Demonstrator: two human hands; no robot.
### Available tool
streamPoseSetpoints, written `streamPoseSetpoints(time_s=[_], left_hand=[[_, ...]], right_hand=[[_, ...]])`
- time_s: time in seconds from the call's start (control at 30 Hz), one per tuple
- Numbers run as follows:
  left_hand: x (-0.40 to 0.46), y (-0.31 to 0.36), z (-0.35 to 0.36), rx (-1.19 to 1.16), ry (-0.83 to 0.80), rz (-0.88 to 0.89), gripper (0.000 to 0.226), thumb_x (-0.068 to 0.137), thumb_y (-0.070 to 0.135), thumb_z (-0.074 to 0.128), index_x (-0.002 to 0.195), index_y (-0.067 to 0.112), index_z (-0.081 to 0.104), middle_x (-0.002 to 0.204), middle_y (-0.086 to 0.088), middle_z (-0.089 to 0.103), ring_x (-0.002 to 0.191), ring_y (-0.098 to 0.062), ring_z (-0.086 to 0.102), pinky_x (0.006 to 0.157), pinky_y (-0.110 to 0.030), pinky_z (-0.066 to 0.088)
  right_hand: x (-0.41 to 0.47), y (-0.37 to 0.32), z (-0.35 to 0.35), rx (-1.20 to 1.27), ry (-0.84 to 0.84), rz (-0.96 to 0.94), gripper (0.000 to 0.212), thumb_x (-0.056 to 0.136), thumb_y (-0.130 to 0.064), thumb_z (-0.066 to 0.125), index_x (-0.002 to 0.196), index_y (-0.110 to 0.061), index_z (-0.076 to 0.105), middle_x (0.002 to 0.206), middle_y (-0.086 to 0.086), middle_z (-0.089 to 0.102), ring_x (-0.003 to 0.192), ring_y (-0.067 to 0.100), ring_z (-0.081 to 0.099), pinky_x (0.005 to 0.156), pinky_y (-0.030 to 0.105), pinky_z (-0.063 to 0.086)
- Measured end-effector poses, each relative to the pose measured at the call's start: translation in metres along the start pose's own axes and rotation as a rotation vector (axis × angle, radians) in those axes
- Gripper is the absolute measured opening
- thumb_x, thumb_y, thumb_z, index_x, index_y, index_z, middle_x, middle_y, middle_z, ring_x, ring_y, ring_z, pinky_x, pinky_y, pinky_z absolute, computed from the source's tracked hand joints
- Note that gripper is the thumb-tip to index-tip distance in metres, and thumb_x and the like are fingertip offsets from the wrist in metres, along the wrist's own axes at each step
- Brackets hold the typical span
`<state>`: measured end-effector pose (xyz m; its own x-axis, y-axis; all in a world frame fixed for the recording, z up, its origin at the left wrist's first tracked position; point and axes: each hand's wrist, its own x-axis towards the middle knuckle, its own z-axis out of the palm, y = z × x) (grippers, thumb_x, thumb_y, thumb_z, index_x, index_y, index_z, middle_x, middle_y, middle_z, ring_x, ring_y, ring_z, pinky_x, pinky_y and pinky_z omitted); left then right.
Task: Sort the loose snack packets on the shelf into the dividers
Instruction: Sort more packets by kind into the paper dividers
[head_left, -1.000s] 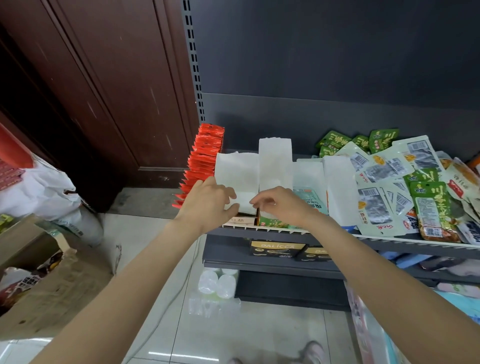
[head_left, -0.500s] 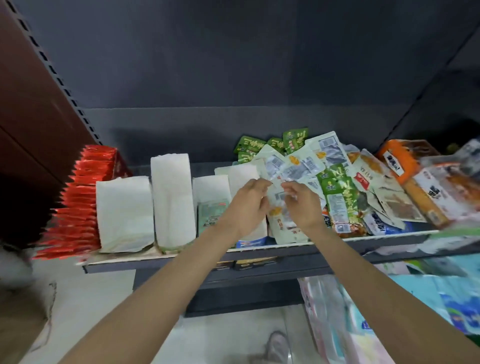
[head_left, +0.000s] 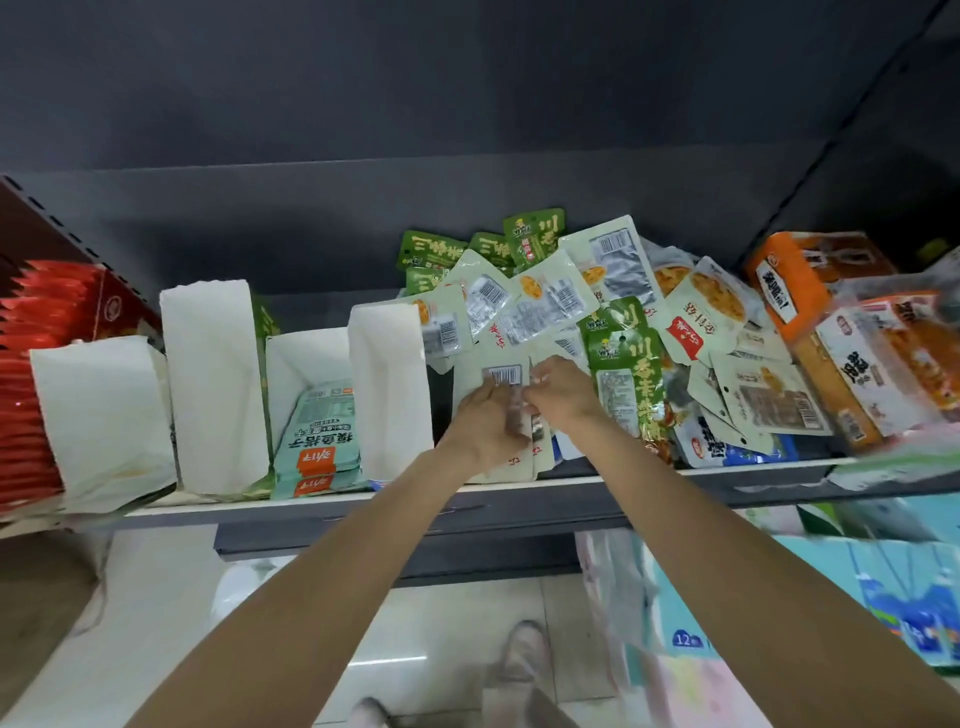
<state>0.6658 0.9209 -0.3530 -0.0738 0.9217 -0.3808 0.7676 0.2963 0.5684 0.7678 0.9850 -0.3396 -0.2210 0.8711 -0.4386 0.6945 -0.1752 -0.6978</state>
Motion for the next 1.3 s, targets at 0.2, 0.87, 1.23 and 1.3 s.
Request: streamPoseSetpoints(time_s=[0.2, 0.87, 1.23, 1.3], left_hand=[[-0.004, -0.002, 0.002, 0.073, -0.122, 0.010, 0.105, 0.073, 0.034, 0.077, 0.151, 0.018, 0.008, 0.159, -0.005, -0.004, 0.146, -0.020, -0.003, 0.119, -0.035, 0.008], [-0.126, -0.019, -0.152, 0.083, 0.689, 0.479, 0.034, 0.086, -0.002, 0.054, 0.111, 0.017, 0.068, 0.107, -0.003, 0.071, 0.095, -0.025, 0.066, 0.079, -0.039, 0.053], [-0.219, -0.159, -0.230, 0.122, 0.797, 0.417, 0.031, 0.084, -0.005, 0.059, 0.106, 0.012, 0.071, 0.104, -0.003, 0.071, 0.097, -0.020, 0.066, 0.088, -0.029, 0.050], [-0.233, -0.182, -0.233, 0.152, 0.781, 0.399, 0.032, 0.083, -0.006, 0.058, 0.107, 0.011, 0.071, 0.104, -0.003, 0.071, 0.096, -0.021, 0.066, 0.086, -0.030, 0.051]], right_hand=[[-0.003, -0.002, 0.000, -0.121, 0.000, 0.078, 0.025, 0.086, -0.016, 0.062, 0.068, -0.008, 0.046, 0.064, 0.004, 0.047, 0.066, 0.020, 0.051, 0.045, 0.025, 0.031], [-0.109, -0.108, -0.015, 0.180, 0.024, -0.311, 0.028, 0.092, 0.003, 0.042, 0.110, -0.014, 0.056, 0.084, 0.007, 0.058, 0.072, 0.022, 0.057, 0.076, 0.041, 0.053], [-0.157, -0.188, 0.146, -0.007, 0.121, -0.752, 0.019, 0.091, -0.016, 0.058, 0.090, -0.003, 0.071, 0.081, 0.013, 0.065, 0.075, 0.027, 0.059, 0.069, 0.040, 0.046], [-0.159, -0.194, 0.173, 0.005, 0.086, -0.737, 0.020, 0.092, -0.016, 0.056, 0.098, -0.004, 0.072, 0.090, 0.012, 0.068, 0.082, 0.027, 0.062, 0.073, 0.041, 0.050]])
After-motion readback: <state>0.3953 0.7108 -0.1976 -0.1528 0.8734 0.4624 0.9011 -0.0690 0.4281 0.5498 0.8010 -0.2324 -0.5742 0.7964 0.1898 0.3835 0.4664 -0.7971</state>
